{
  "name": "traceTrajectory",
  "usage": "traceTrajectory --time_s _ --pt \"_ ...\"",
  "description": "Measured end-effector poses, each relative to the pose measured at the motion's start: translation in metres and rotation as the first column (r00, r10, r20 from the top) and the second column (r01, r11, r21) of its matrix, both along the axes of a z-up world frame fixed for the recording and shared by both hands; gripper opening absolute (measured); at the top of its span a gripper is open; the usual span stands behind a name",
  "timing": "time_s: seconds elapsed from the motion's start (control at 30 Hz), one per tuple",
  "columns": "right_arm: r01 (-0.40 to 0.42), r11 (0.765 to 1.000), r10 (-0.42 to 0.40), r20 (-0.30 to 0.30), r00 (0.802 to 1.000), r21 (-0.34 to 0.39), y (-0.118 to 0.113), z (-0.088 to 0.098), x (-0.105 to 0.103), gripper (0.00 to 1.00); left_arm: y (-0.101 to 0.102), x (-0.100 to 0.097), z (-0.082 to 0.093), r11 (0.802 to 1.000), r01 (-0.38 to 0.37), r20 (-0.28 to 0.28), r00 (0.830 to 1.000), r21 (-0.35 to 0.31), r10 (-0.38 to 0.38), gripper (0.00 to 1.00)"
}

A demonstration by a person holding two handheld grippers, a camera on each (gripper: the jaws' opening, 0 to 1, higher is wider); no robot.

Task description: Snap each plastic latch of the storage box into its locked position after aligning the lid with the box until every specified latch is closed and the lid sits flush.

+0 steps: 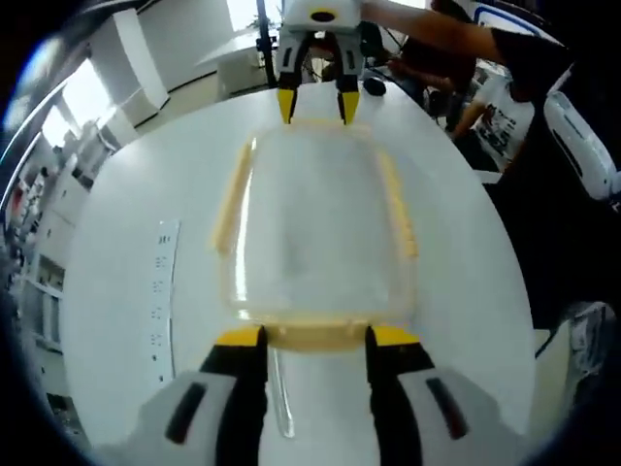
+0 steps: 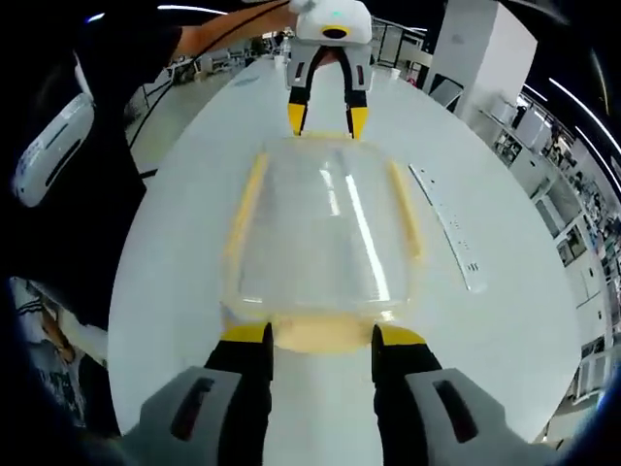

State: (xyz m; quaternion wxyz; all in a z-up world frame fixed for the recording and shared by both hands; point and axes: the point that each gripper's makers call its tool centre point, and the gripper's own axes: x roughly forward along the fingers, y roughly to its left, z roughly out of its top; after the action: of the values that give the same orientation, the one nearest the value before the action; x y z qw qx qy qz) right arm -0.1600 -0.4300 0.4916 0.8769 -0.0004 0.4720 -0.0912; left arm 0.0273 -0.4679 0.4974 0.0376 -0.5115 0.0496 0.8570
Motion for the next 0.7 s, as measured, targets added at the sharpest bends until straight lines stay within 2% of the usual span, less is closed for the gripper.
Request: traceTrajectory --time_s 0.33,0.43,0.7 --pt "-0.042 0.999 0.042 -0.017 0.999 0.001 -0.001 -0.005 0.043 0.4 0.006 0.05 -0.006 0.998 -0.059 0.016 0.998 -0.011 0.06 0.39" --pt "-0.058 0.998 0.058 -0.026 0.998 0.003 -0.003 -0.007 0.062 0.4 0.007 0.063 -0.008 0.997 -0.072 0.019 0.997 -0.013 0.072 0.39" --pt "-0.091 0.996 0.091 -0.037 0.995 -0.001 -0.009 -0.012 0.096 0.4 0.005 0.1 -0.012 0.993 -0.113 0.022 0.993 -0.019 0.113 0.39"
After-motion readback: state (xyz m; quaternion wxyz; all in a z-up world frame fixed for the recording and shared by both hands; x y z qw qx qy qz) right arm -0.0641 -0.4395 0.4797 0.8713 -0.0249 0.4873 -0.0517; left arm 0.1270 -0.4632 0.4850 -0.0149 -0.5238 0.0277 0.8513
